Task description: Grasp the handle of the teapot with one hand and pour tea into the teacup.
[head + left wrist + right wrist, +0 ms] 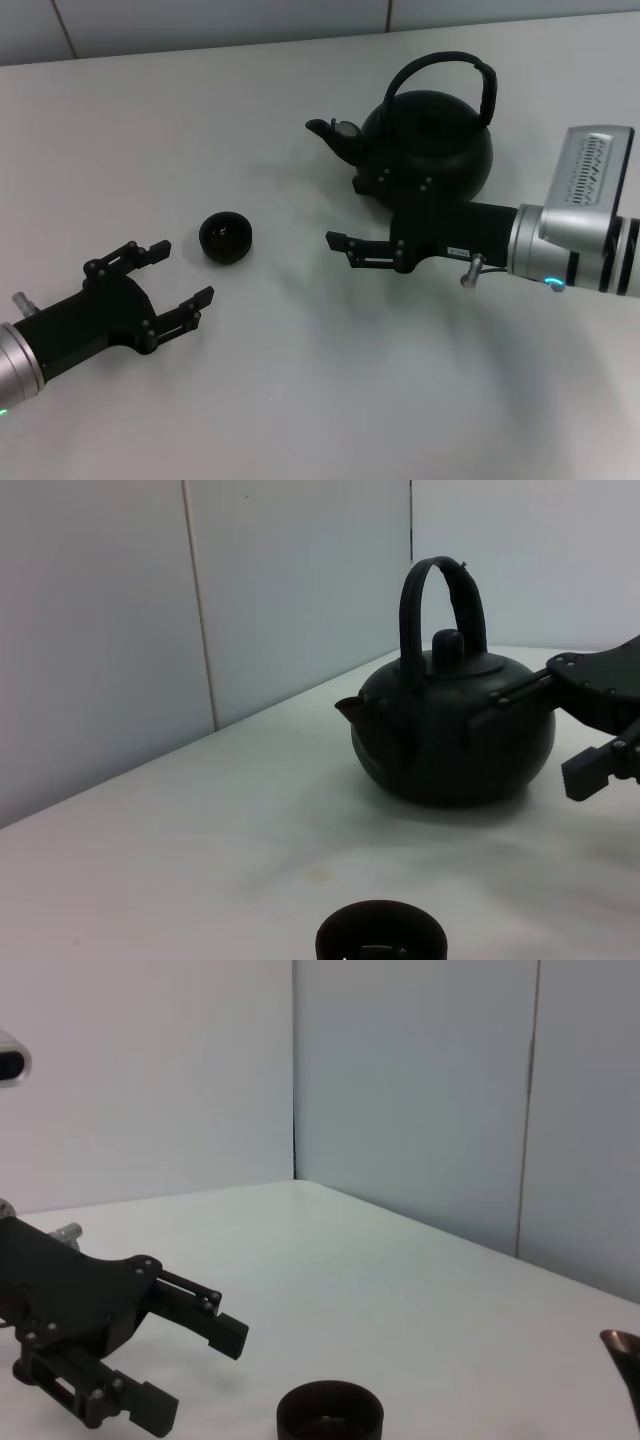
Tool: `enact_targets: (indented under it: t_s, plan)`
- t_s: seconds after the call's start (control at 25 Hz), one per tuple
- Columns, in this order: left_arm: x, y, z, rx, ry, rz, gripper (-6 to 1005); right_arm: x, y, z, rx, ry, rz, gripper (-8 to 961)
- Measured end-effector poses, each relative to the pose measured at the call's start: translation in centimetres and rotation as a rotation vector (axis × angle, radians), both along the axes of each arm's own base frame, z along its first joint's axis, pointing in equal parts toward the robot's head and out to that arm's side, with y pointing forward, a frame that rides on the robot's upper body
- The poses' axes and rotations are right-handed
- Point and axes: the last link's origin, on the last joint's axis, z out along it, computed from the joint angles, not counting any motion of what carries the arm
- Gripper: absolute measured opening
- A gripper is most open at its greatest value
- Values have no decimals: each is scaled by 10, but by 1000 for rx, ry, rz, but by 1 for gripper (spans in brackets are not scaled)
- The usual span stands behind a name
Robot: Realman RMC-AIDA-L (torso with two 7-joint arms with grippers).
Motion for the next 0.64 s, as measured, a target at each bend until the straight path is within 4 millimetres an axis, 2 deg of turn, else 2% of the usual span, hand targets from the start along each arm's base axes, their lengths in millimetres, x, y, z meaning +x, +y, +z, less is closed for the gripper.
enact_targets:
  t_s: [0.64]
  plan:
    - [0, 0, 0, 1, -1, 0, 766, -1, 1, -5, -12, -17, -4, 832]
